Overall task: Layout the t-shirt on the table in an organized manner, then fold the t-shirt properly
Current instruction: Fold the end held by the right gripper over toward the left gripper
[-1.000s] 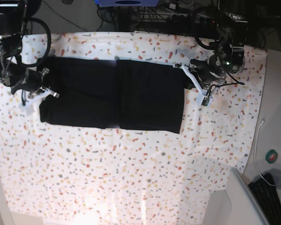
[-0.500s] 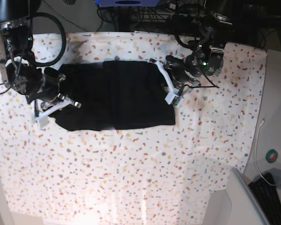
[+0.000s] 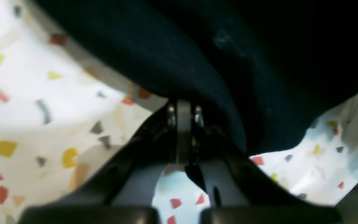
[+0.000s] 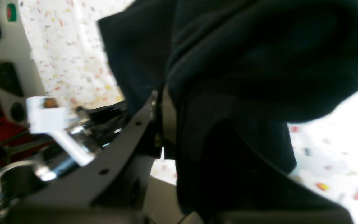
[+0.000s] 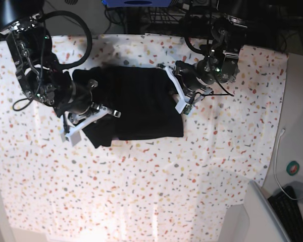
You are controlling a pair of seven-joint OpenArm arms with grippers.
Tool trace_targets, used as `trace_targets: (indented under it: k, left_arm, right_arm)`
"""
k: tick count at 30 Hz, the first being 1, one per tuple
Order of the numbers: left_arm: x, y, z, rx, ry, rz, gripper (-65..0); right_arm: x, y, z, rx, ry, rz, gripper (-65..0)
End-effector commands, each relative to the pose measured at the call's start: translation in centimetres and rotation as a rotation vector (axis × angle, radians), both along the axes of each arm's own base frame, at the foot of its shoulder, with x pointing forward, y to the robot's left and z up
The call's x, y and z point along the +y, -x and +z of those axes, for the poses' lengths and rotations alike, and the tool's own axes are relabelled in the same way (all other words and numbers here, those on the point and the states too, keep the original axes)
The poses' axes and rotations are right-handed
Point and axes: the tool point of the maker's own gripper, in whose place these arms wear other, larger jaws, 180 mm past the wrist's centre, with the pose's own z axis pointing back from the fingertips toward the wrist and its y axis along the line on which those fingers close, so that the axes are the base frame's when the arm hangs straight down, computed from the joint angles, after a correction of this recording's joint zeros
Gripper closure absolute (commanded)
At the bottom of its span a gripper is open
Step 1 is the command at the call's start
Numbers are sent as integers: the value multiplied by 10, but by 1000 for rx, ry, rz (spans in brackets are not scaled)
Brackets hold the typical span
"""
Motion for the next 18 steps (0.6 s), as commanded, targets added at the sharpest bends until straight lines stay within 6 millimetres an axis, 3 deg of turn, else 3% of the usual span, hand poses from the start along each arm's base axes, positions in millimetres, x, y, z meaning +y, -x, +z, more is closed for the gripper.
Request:
trace_targets:
  k: [1, 4, 11, 18]
  left_arm:
    - [-2, -9, 10, -38, 20, 2, 0]
    - [-3, -9, 9, -38, 20, 1, 0]
    - [-3, -10, 10, -41, 20, 1, 0]
    - [-3, -10, 10, -39, 20, 1, 0]
  right_arm:
    - [4, -9, 16, -49, -16, 8, 0]
    - [11, -9, 17, -52, -20, 28, 0]
    - [17, 4, -14, 31, 10, 51, 0]
    - [33, 2, -15, -10, 22, 87, 0]
